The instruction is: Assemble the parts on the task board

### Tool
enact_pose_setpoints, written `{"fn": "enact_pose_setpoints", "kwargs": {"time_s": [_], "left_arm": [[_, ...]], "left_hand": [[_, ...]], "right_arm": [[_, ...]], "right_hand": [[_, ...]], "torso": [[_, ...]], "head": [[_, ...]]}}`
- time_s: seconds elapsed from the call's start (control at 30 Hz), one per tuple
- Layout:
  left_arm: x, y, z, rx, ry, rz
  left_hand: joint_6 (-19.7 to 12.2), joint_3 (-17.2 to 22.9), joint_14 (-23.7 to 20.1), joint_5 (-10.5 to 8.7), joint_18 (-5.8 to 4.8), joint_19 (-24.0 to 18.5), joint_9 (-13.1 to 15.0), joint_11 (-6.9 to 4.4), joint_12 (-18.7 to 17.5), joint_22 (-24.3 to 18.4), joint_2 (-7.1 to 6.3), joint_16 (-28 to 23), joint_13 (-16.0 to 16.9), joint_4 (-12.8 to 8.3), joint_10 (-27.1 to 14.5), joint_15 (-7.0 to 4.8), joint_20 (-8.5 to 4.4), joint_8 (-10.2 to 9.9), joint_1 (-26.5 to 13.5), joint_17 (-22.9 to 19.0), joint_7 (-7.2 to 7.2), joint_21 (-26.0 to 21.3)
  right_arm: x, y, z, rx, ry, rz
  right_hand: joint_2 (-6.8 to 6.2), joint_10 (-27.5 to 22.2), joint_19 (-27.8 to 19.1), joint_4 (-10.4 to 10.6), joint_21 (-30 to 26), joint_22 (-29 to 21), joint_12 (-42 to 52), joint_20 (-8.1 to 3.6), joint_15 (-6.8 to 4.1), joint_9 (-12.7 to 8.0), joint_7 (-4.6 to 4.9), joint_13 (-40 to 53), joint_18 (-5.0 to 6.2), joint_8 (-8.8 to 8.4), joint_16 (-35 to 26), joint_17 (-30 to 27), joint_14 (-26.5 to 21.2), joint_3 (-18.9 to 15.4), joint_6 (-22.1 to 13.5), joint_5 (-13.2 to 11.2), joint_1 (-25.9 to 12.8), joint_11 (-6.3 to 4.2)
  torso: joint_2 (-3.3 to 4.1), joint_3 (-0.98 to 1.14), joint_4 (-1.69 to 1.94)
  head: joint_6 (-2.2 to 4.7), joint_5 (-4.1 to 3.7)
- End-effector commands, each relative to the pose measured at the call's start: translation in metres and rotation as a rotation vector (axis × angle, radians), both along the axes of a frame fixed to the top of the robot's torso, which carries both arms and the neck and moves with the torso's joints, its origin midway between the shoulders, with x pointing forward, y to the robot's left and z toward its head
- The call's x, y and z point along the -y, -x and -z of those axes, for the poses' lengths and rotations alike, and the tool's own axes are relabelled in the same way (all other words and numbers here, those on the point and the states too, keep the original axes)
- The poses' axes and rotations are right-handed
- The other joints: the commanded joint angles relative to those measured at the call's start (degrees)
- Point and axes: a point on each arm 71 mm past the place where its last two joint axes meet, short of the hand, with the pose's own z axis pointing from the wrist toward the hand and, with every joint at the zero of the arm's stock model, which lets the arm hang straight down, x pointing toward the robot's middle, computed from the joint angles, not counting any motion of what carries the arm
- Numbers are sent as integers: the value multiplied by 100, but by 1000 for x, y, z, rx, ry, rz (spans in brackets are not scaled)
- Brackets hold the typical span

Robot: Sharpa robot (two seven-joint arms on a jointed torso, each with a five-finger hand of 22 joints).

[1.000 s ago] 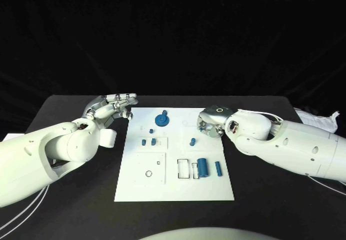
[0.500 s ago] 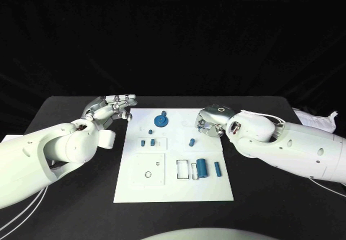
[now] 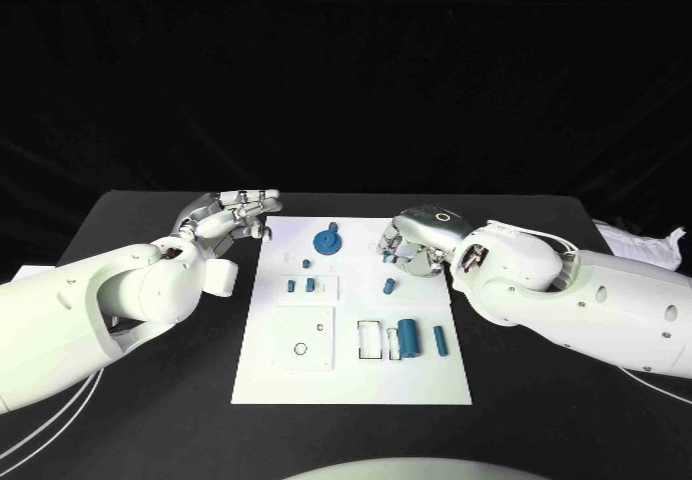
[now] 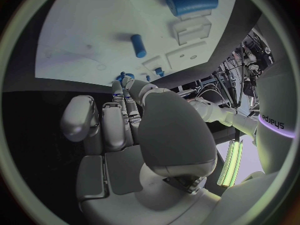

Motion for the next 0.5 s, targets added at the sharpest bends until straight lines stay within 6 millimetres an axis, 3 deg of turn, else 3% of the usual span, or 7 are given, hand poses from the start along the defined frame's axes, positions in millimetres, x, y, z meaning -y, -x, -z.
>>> {"fn": "enact_pose_setpoints", "kwargs": {"time_s": [0.03,0.33,0.5], "left_arm": [[5,0,-1,6,10,29],[11,-1,0,5,13,40],[14,-1,0,5,16,47]], "left_hand": [[-45,-18,-48,-24,64,-36,-7,4,36,-5,16,-21,5,-33,-40,-5,-6,-11,41,-5,2,-21],[-50,-22,-55,-23,63,-39,-7,6,41,-8,16,-23,5,-36,-47,-3,-5,-10,40,-9,5,-26],[-52,-25,-58,-24,63,-40,-7,7,43,-10,16,-24,5,-37,-50,-2,-4,-10,39,-11,6,-28]], "right_arm": [[-21,9,-2,-36,-75,-45],[-72,31,17,-92,-121,-169],[-87,37,32,-118,-114,-204]], "right_hand": [[-5,88,38,-11,26,-9,-5,-8,-25,11,12,0,70,33,25,6,281,35,17,-15,-46,-29],[5,74,35,-52,23,-19,-17,-5,-20,13,38,-19,73,18,27,2,278,72,-2,27,-56,-13],[4,70,35,-65,23,-19,-18,-4,-18,14,43,-23,73,15,30,4,277,80,-6,36,-58,-10]], "torso": [[-6,-8,19],[-10,-24,32],[-5,-23,29]], "head": [[-16,154],[-125,506],[-146,581]]}}
